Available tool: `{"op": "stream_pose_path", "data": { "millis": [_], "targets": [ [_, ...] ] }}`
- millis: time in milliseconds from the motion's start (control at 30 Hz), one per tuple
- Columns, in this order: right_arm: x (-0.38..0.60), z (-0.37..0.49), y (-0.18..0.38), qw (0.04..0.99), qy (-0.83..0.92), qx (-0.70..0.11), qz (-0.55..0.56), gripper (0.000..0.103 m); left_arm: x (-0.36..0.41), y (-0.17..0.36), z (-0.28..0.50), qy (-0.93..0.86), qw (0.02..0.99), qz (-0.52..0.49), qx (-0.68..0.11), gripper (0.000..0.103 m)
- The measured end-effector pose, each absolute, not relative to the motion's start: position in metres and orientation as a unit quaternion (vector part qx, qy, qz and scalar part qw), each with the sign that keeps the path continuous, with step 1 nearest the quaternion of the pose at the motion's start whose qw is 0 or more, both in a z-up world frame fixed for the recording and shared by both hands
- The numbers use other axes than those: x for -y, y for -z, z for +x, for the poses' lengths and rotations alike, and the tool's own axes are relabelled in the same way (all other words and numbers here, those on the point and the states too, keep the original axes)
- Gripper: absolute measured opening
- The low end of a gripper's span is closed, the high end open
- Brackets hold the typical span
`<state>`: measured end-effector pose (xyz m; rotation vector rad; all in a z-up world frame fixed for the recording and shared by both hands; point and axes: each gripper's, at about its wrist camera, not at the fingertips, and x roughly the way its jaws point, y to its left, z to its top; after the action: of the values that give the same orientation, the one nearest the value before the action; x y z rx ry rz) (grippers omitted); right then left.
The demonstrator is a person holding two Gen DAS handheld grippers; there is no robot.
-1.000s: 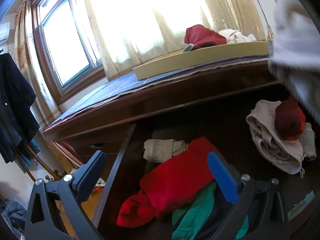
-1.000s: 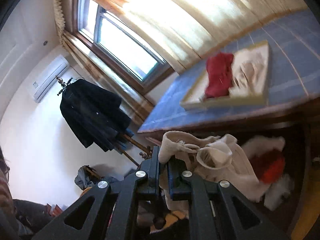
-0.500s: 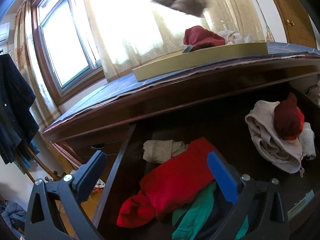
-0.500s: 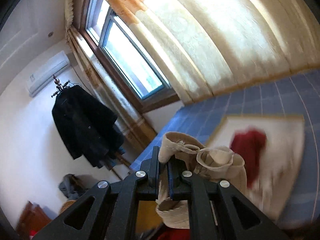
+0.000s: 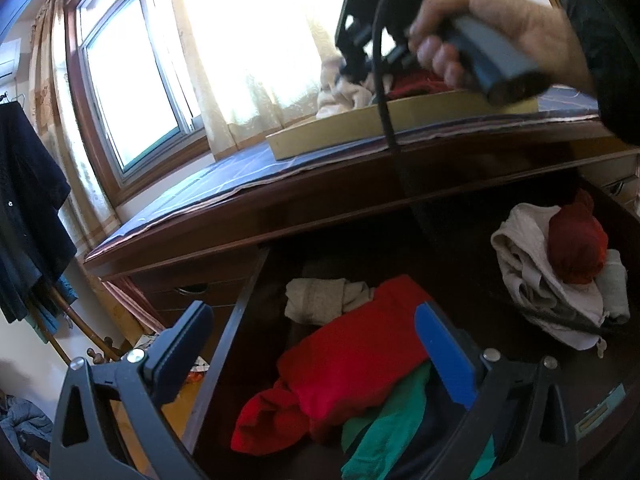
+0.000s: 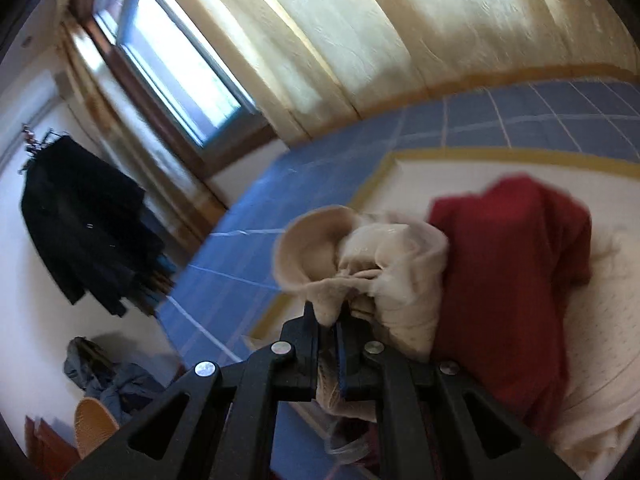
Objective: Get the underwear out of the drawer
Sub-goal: 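Lift the beige underwear into the beige tray and open the right gripper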
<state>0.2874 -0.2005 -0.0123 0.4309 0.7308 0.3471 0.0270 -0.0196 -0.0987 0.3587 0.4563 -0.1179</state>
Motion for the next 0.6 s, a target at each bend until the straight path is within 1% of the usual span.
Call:
{"op": "stream_pose_path", "data": {
  "millis": [233, 433, 533, 567, 600],
  "targets": [
    [0.21, 0.304, 0.031, 0.887, -0.139, -0.367, 0.244, 0.008, 0.021, 0.099, 0.027, 0.054, 0.956, 0.179, -0.226, 0.103],
    [0.21, 0.303, 0.032, 0.883, -0.14, -0.369, 0.253, 0.008, 0.021, 0.1, 0.026, 0.054, 0.957, 0.18, -0.221, 0.103],
    [0.214, 0.296, 0.028, 0.866, -0.162, -0.389, 0.271, 0.011, 0.02, 0.1, 0.024, 0.059, 0.958, 0.179, -0.217, 0.103],
    [0.216, 0.293, 0.027, 0.859, -0.168, -0.394, 0.28, 0.014, 0.019, 0.099, 0.024, 0.06, 0.957, 0.178, -0.219, 0.103],
    [0.219, 0.287, 0.024, 0.855, -0.178, -0.392, 0.29, 0.024, 0.019, 0.099, 0.025, 0.061, 0.957, 0.177, -0.221, 0.103]
  ]
}}
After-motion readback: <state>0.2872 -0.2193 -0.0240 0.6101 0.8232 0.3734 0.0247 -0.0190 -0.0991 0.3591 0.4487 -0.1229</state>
